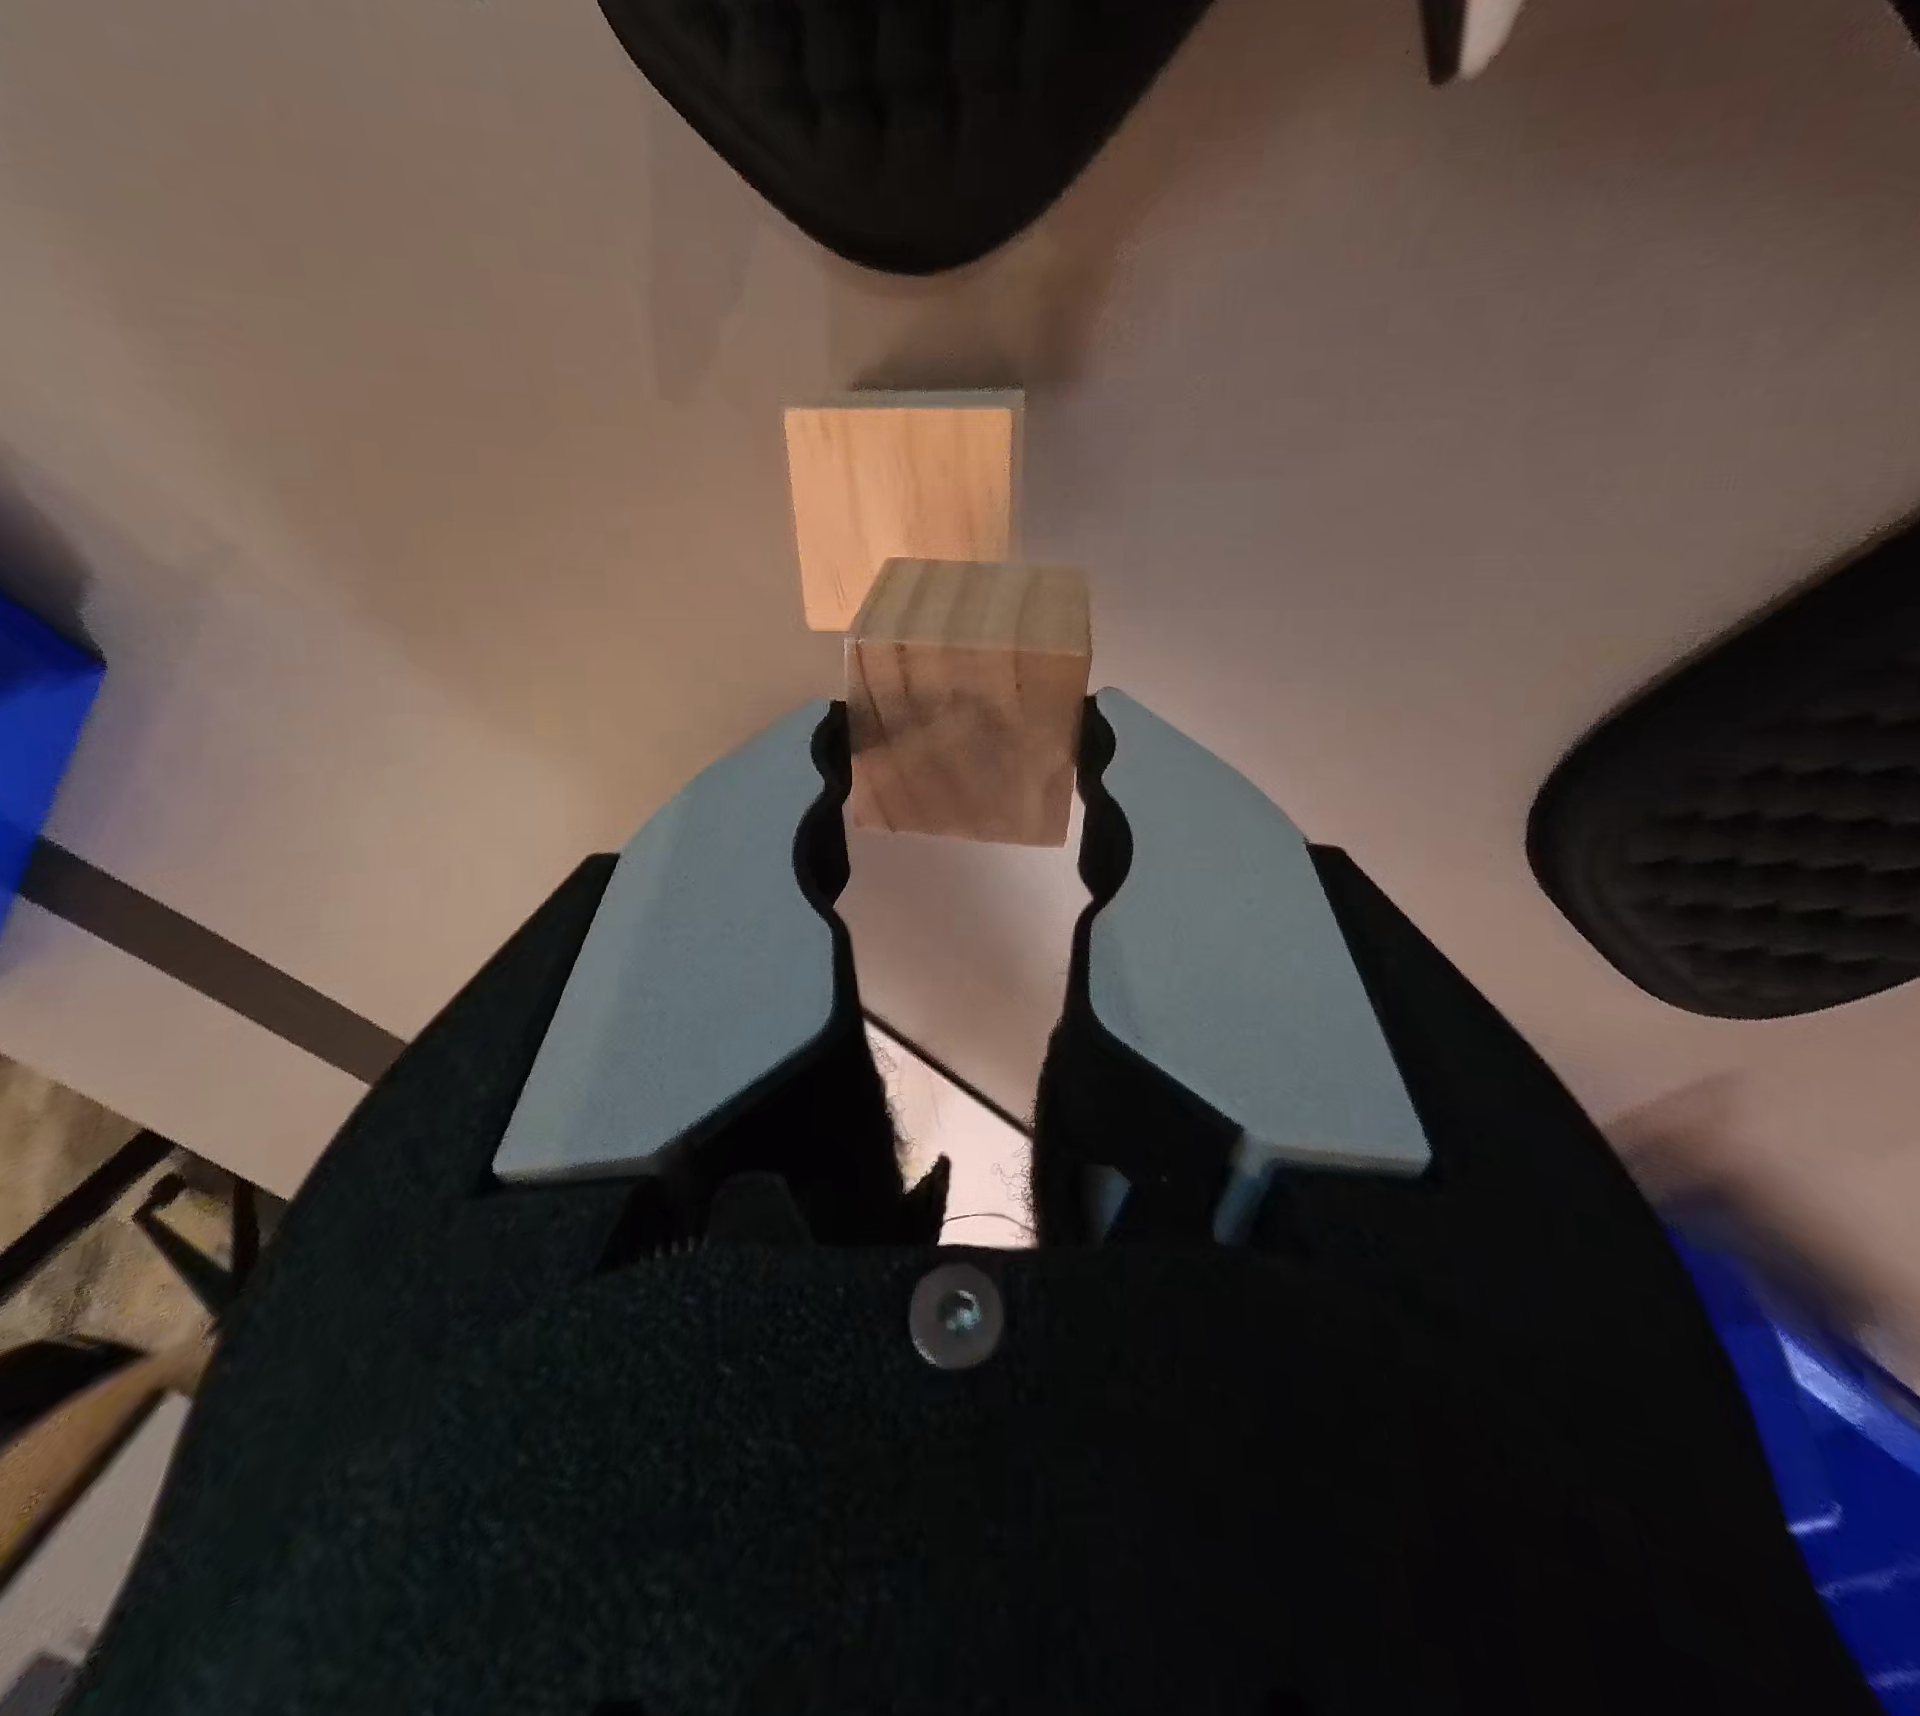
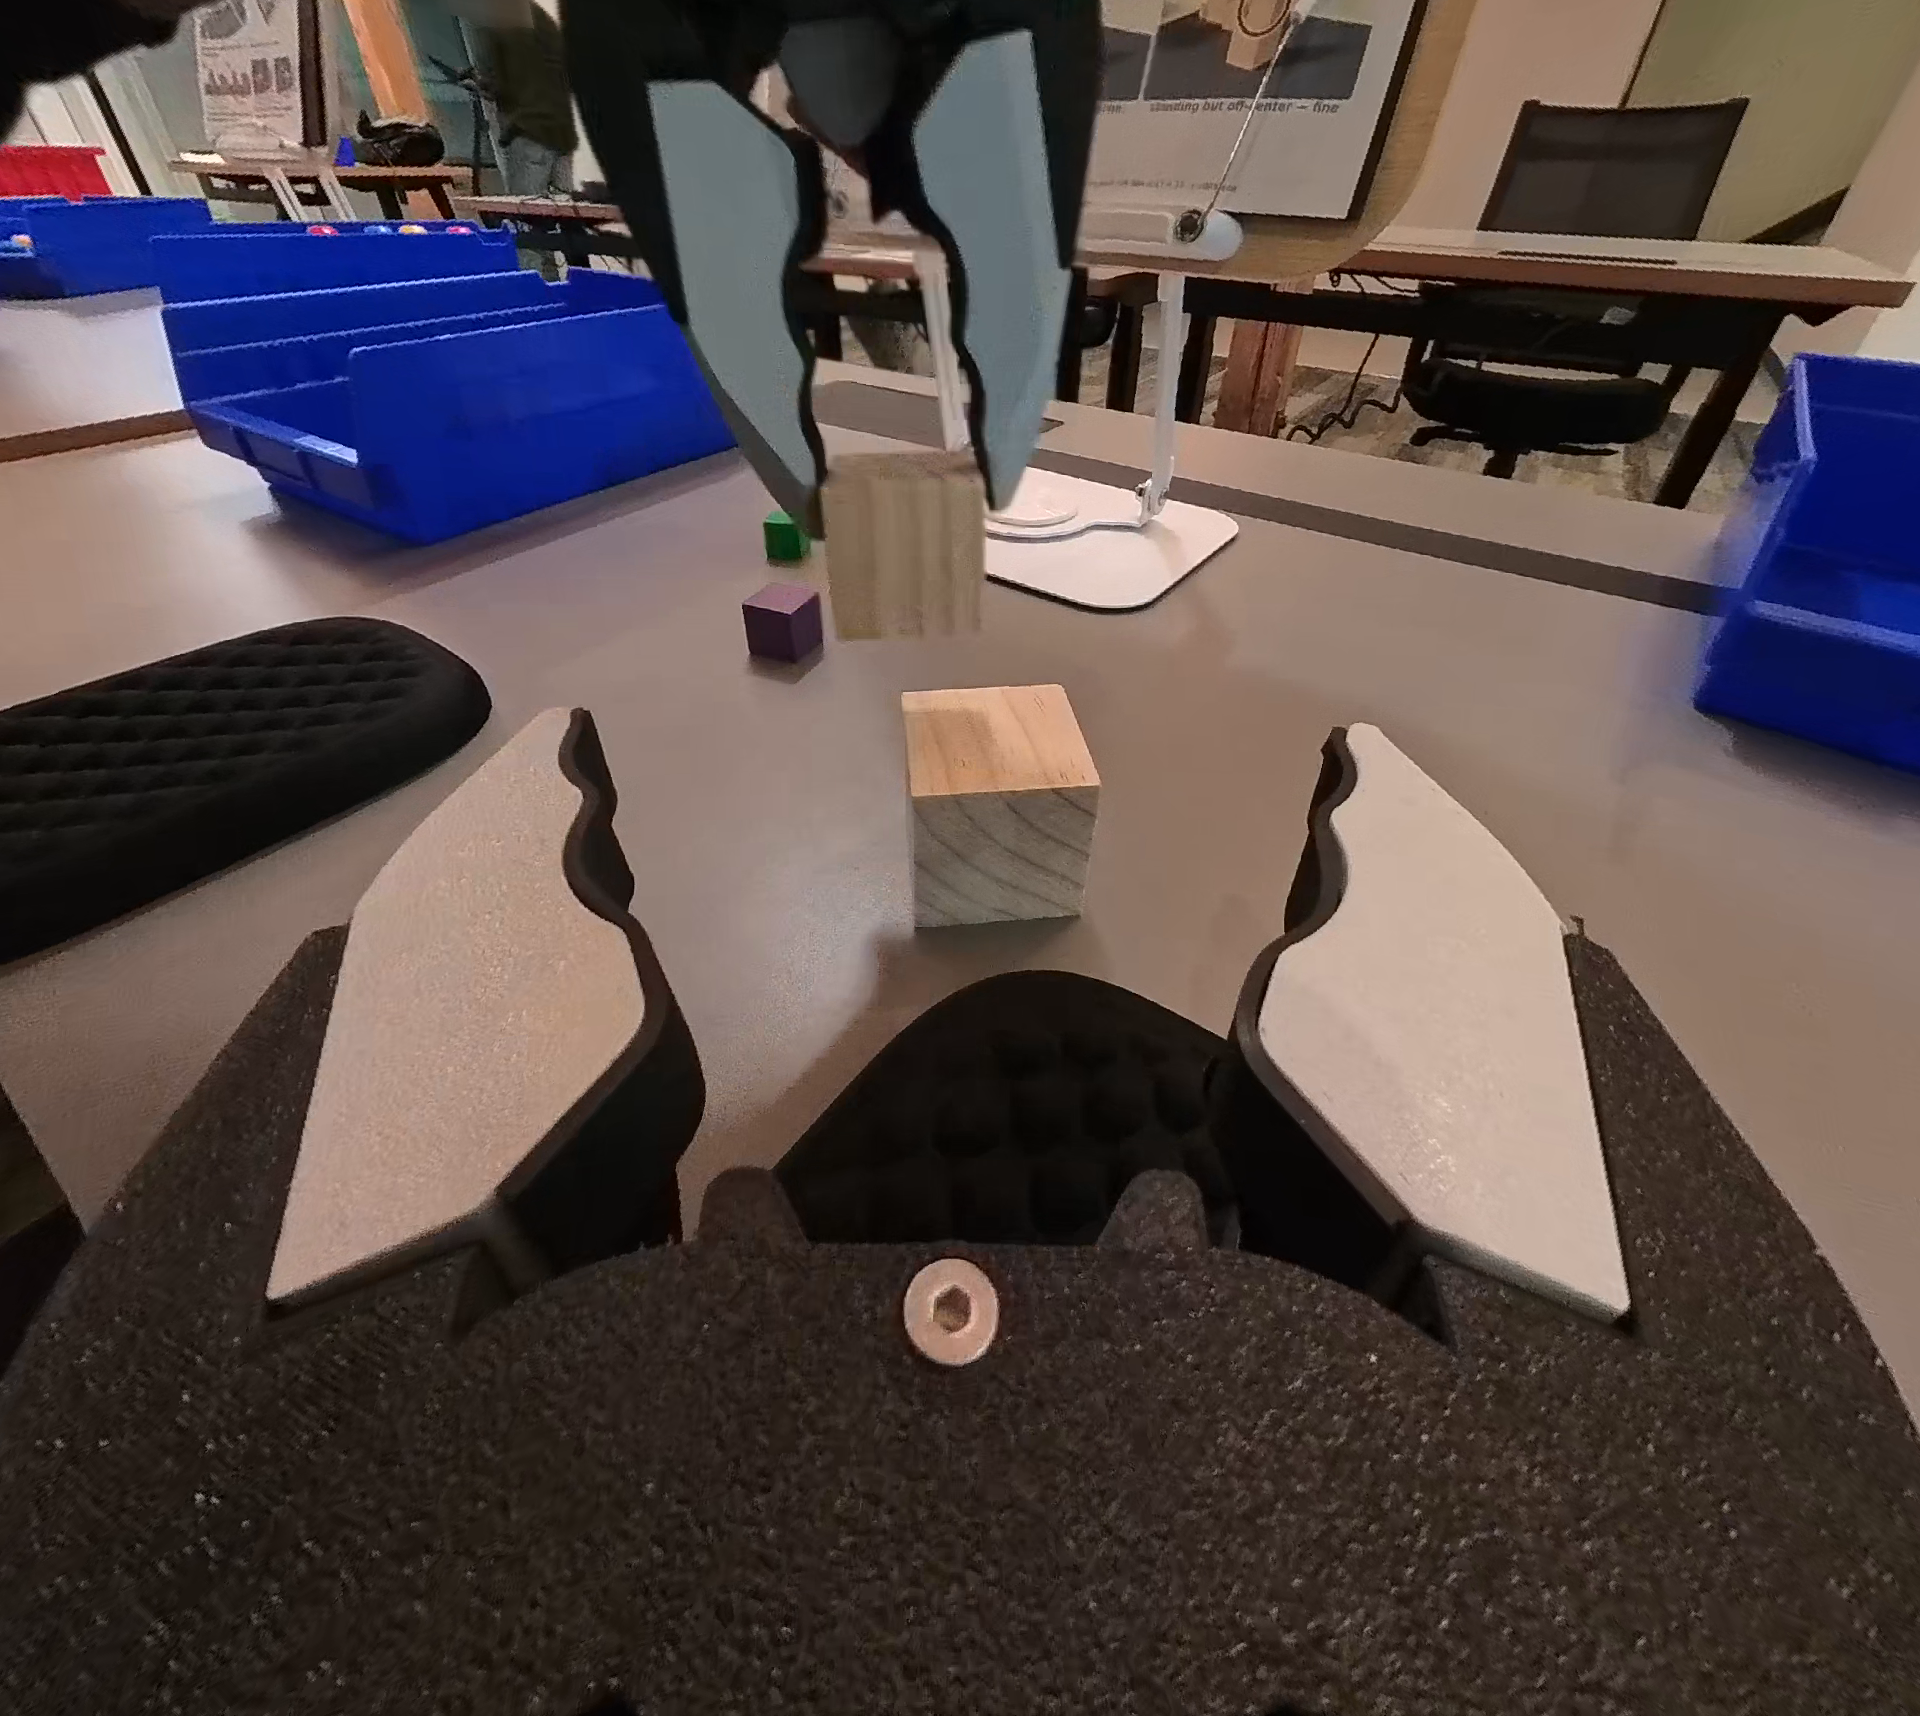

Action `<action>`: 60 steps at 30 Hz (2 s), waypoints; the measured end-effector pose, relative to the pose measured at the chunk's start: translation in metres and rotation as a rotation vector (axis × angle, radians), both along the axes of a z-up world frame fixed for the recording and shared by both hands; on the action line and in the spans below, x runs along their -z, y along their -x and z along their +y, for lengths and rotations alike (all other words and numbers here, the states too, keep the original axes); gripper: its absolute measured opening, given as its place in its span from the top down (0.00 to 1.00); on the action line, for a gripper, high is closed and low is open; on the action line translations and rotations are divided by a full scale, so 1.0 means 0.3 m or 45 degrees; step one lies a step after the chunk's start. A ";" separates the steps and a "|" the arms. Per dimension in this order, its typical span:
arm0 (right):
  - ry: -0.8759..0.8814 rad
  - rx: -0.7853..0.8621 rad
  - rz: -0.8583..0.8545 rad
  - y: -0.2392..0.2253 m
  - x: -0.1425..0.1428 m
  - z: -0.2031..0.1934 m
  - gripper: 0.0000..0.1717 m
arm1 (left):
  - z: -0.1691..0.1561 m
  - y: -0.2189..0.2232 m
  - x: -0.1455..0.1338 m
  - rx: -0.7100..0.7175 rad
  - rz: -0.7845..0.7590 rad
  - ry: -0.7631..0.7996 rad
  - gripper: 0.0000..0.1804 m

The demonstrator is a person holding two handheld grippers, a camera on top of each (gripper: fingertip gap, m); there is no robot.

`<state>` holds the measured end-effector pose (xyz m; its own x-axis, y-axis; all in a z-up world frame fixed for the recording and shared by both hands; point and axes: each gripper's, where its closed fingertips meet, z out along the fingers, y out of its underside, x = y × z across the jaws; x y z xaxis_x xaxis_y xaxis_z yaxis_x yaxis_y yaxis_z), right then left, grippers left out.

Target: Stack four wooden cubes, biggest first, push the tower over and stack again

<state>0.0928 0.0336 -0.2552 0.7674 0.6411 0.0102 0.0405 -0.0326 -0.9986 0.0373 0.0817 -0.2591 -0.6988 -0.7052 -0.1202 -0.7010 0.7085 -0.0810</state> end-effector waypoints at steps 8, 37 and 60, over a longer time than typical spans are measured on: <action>0.017 -0.004 0.029 -0.006 -0.002 0.003 0.28 | 0.028 -0.075 0.053 -0.008 0.087 -0.048 0.77; 0.043 -0.007 0.059 -0.011 -0.001 0.009 0.31 | 0.017 -0.087 0.099 -0.052 0.082 -0.021 0.77; 0.045 -0.003 0.064 -0.014 -0.001 0.011 0.32 | 0.010 -0.081 0.100 -0.084 0.081 0.013 0.74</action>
